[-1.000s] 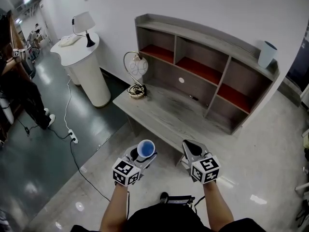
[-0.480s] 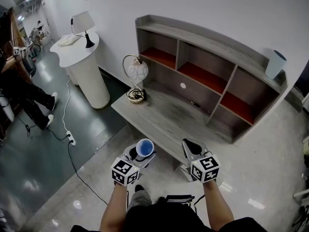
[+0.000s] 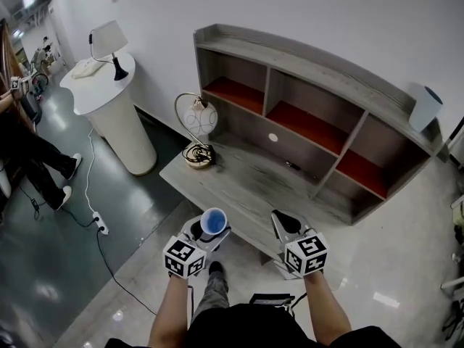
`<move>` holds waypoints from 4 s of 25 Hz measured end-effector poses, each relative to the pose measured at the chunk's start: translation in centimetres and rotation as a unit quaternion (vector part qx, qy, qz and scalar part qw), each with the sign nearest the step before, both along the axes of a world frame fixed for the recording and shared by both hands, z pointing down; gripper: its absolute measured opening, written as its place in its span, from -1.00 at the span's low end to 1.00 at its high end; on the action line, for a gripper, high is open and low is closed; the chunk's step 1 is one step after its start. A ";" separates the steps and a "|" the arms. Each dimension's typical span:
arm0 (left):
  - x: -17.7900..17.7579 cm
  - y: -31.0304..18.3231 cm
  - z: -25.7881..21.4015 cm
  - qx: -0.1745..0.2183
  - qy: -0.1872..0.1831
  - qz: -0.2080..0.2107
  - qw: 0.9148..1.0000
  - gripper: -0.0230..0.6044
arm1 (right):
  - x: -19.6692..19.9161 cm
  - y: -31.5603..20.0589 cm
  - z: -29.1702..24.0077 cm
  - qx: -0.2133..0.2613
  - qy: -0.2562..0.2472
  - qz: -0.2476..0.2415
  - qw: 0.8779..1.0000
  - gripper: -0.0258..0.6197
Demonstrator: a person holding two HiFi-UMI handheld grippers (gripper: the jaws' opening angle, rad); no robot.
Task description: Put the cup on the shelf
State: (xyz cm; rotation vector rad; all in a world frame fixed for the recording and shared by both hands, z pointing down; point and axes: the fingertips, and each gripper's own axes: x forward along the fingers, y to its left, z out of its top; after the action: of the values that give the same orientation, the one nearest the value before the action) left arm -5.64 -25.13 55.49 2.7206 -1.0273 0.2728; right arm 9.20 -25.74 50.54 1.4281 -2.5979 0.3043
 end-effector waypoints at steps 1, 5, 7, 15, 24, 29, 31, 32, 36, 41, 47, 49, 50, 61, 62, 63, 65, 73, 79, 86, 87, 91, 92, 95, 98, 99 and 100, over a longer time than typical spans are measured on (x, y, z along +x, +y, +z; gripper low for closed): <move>-0.1 -0.9 0.0 -0.001 0.000 0.006 1.000 -0.09 | -0.1 -0.9 -0.1 0.000 0.000 0.005 1.000 -0.88; -0.9 -4.8 -0.4 0.003 0.000 0.022 1.000 -0.09 | -1.0 -4.2 -0.4 -0.003 0.001 0.024 1.000 -0.88; -1.6 -6.7 -0.6 0.005 0.002 0.030 1.000 -0.09 | -1.6 -5.7 -0.4 -0.006 0.002 0.033 0.999 -0.88; -4.3 -14.5 -1.3 0.007 0.007 0.061 0.998 -0.09 | -4.6 -12.2 -1.0 -0.008 0.007 0.068 0.998 -0.88; -5.0 -19.7 -1.5 0.007 0.011 0.095 0.995 -0.09 | -6.9 -16.3 -1.1 -0.007 0.012 0.090 0.996 -0.88; -4.5 -20.9 -1.2 0.003 0.010 0.105 0.994 -0.09 | -6.9 -17.5 -0.9 -0.010 0.010 0.094 0.996 -0.88; -4.2 -21.3 -1.2 0.003 0.009 0.104 0.994 -0.09 | -6.8 -17.9 -0.9 -0.009 0.010 0.091 0.996 -0.88; -4.2 -21.4 -1.2 0.003 0.009 0.103 0.995 -0.09 | -6.8 -18.1 -0.9 -0.009 0.010 0.089 0.996 -0.88; -3.7 -21.7 -1.1 0.000 0.007 0.096 0.995 -0.09 | -6.4 -18.6 -0.9 -0.009 0.007 0.082 0.997 -0.88; -2.9 -22.2 -1.6 0.003 0.004 0.090 0.996 -0.09 | -5.9 -19.2 -1.2 -0.005 0.001 0.073 0.997 -0.88; -2.0 -22.3 -1.9 0.005 -0.003 0.088 0.996 -0.09 | -5.2 -19.4 -1.5 -0.001 -0.004 0.065 0.998 -0.88; -1.6 -22.2 -1.9 0.005 -0.005 0.089 0.996 -0.09 | -5.0 -19.4 -1.5 0.000 -0.004 0.062 0.998 -0.88; -1.5 -22.1 -1.9 0.004 -0.006 0.089 0.996 -0.09 | -4.9 -19.3 -1.5 -0.001 -0.003 0.062 0.998 -0.88; -0.6 -21.2 -3.4 -0.012 -0.034 0.097 0.995 -0.09 | -5.0 -18.4 -2.0 -0.001 0.012 0.037 0.999 -0.88; -0.6 -21.2 -3.8 -0.016 -0.037 0.096 0.995 -0.09 | -5.0 -18.3 -2.2 0.001 0.017 0.031 0.999 -0.88; -0.5 -21.3 -4.2 -0.020 -0.040 0.093 0.995 -0.09 | -5.1 -18.3 -2.6 0.004 0.023 0.023 0.999 -0.88; -0.4 -21.6 -5.4 -0.028 -0.046 0.085 0.995 -0.09 | -5.1 -18.2 -3.6 0.014 0.031 0.009 0.999 -0.88; 1.0 -24.6 -11.1 -0.013 -0.074 0.067 0.995 -0.10 | -5.6 -19.1 -9.3 0.061 0.057 -0.045 0.996 -0.88; 2.4 -27.8 -14.1 -0.006 -0.070 0.056 0.996 -0.10 | -5.1 -21.0 -12.8 0.092 0.074 -0.031 0.992 -0.88; 4.9 -31.3 -14.7 -0.022 -0.070 0.055 0.996 -0.10 | -4.3 -23.3 -14.3 0.086 0.041 -0.011 0.995 -0.88; 5.2 -31.8 -14.6 -0.028 -0.068 0.055 0.996 -0.10 | -4.2 -23.6 -14.4 0.083 0.038 -0.008 0.996 -0.88; 6.3 -33.3 -14.8 -0.040 -0.062 0.053 0.996 -0.10 | -3.4 -24.9 -14.5 0.074 0.025 0.008 0.997 -0.88; 6.7 -33.6 -14.9 -0.041 -0.061 0.052 0.996 -0.10 | -3.1 -25.2 -14.4 0.072 0.022 0.011 0.997 -0.88; 7.7 -34.6 -15.1 -0.043 -0.064 0.051 0.996 -0.10 | -2.5 -25.9 -14.1 0.066 0.015 0.018 0.998 -0.88; 8.6 -35.6 -15.1 -0.046 -0.068 0.051 0.995 -0.10 | -2.1 -26.4 -13.8 0.067 0.019 0.020 0.997 -0.88; 8.8 -36.0 -15.1 -0.046 -0.069 0.050 0.995 -0.10 | -2.0 -26.5 -13.8 0.068 0.022 0.020 0.997 -0.88; 9.1 -36.4 -15.0 -0.047 -0.070 0.049 0.995 -0.10 | -2.0 -26.7 -13.7 0.068 0.023 0.020 0.997 -0.88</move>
State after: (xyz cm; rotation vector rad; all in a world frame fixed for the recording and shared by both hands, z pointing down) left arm 3.46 -61.52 40.46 2.7011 -0.8919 0.5226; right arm 7.23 -52.39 36.81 1.5138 -2.5992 0.0998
